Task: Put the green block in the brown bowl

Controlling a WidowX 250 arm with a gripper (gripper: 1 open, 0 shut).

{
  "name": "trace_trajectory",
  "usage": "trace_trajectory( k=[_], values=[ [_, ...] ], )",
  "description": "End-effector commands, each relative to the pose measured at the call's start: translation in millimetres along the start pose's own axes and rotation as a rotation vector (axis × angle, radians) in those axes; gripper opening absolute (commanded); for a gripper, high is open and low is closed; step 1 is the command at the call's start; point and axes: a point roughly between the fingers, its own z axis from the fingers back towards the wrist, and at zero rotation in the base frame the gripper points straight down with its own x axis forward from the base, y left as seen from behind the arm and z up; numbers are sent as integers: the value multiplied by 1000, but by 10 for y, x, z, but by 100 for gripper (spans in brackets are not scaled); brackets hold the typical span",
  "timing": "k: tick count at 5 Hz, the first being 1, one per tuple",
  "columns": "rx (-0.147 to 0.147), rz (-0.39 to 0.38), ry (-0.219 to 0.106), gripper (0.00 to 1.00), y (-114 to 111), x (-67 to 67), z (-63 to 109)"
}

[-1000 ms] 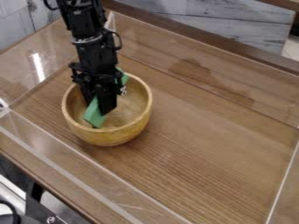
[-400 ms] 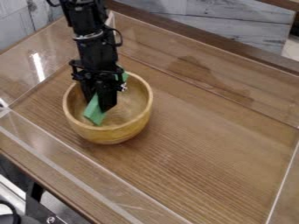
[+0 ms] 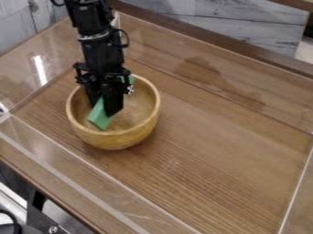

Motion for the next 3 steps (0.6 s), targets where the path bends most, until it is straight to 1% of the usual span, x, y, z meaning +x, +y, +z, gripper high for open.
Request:
trace_trajectory(
  k=[1, 3],
  values=[
    [18, -8, -36, 0, 1, 84, 137],
    [6, -5, -17, 0, -19, 87, 138]
  ],
)
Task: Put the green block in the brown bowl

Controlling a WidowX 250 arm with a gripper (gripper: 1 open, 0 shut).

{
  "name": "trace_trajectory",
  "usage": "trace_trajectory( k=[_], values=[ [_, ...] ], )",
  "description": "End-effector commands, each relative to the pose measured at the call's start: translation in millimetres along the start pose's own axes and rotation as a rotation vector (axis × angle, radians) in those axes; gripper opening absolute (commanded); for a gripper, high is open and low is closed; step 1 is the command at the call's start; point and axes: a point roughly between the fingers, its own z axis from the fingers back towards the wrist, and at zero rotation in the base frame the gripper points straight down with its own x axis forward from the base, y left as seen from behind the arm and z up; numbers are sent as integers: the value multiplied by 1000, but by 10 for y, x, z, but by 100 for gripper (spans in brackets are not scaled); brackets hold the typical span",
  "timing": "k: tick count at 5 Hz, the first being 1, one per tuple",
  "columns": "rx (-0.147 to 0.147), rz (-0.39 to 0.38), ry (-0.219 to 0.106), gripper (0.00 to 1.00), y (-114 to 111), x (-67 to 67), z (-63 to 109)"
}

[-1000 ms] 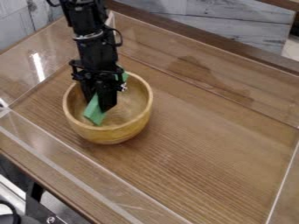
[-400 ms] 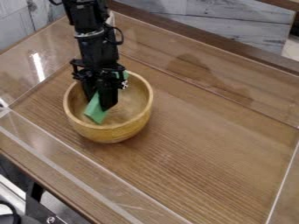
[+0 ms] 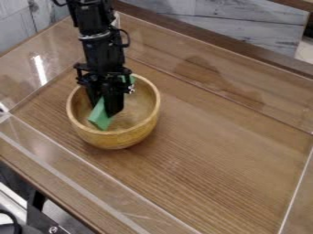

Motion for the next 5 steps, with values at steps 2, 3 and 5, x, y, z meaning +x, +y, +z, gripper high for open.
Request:
trace_trajectory(
  k=[2, 3, 5],
  values=[
    [13, -13, -31, 0, -21, 93, 152],
    [8, -12, -23, 0, -30, 96, 153],
    [-3, -10, -8, 0, -47, 99, 154]
  ],
)
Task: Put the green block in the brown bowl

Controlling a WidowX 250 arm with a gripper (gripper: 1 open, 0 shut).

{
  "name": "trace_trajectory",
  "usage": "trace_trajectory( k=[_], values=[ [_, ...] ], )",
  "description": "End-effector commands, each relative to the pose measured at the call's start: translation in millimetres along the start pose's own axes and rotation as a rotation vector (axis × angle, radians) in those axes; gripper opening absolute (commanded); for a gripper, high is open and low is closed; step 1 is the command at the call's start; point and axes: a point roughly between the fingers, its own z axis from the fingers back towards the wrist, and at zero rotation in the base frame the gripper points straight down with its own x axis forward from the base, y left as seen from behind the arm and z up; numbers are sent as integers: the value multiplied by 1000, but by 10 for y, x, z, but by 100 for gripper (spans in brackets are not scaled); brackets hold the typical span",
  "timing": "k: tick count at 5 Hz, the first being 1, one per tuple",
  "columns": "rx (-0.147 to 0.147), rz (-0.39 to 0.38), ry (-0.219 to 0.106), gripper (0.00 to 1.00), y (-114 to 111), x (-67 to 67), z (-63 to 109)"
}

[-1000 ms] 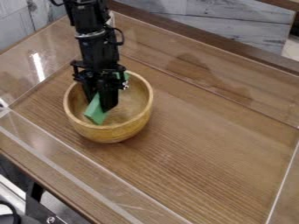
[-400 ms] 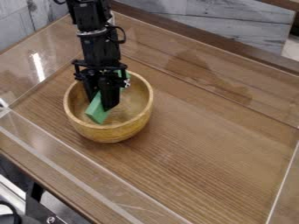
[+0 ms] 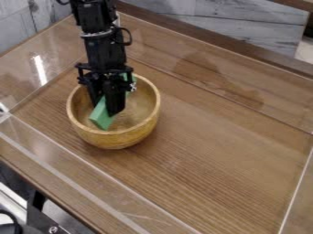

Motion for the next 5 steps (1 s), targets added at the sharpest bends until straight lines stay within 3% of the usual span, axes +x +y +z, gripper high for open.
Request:
trace_trajectory(
  k=[1, 5],
  values=[
    [19, -16, -39, 0, -23, 80, 140],
    [-2, -15, -6, 0, -63, 77, 142]
  ],
)
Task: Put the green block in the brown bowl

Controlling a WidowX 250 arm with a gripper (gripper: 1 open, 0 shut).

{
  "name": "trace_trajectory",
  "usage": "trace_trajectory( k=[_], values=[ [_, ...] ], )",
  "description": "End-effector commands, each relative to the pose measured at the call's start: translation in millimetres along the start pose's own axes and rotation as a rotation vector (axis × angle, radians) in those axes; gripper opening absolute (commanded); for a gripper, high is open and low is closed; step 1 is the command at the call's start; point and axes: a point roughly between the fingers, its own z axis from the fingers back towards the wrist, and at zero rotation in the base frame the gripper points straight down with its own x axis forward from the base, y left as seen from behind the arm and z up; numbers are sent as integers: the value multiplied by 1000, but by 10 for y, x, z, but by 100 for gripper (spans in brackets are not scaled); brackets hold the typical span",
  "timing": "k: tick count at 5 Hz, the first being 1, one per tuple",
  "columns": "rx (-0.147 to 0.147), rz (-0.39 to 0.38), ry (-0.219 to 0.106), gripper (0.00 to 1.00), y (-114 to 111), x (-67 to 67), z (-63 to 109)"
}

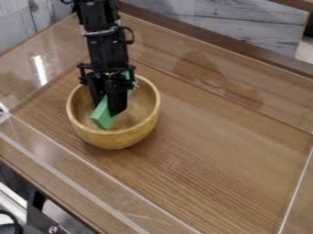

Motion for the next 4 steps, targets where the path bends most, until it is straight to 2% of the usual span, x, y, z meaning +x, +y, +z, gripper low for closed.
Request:
trace_trajectory(
  k=[1, 4],
  values=[
    [17, -12, -39, 0, -16, 70, 142],
    [-4, -10, -18, 0, -44, 85, 139]
  ],
)
